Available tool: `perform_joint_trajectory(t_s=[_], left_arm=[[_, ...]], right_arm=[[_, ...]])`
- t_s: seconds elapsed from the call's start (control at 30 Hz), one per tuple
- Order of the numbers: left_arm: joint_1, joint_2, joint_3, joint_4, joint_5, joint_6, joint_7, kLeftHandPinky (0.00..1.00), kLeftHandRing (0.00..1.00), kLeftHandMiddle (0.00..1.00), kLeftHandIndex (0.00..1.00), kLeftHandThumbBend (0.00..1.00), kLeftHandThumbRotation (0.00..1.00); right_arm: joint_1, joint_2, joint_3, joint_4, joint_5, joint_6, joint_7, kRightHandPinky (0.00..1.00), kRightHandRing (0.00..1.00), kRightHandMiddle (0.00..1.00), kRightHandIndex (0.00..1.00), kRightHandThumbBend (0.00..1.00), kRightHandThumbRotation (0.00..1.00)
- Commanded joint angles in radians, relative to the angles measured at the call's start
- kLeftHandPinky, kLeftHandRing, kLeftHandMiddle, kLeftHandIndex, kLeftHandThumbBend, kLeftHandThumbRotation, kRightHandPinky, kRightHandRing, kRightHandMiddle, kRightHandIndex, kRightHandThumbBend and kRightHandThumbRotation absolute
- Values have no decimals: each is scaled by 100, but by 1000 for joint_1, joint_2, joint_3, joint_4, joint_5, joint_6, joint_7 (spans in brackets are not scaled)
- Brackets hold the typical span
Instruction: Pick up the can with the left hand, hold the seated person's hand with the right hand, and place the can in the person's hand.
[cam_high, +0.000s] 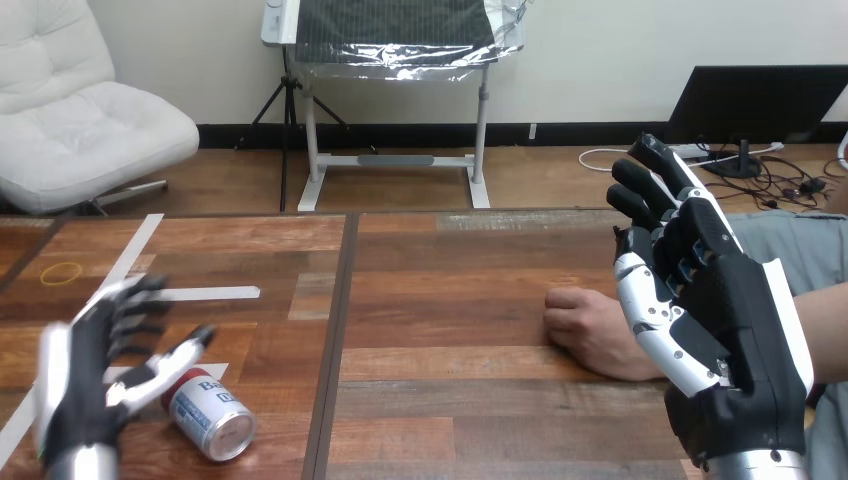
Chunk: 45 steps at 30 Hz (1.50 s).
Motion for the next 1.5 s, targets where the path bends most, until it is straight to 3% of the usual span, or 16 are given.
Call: perform_joint_trajectory(t_s=[0.0,0.63,1.13,1.47], left_arm=[[-81,-17,4,77,-11,-43,5,57,62,67,69,66,21],[-140,-50,-13,205,-18,-76,-5,52,60,65,68,71,26],[-141,-61,-28,189,-11,-77,-21,53,60,66,69,69,22],[-134,-41,-32,174,-4,-85,-43,53,60,66,69,68,19]], right_arm=[[-46,18,-11,-36,5,-18,7,100,90,89,90,0,0],[-51,20,-18,-41,4,-7,8,99,88,87,88,0,0],[-49,22,-21,-47,5,-2,6,99,88,87,88,0,0],[-51,22,-20,-45,0,-2,3,98,88,87,88,0,0]])
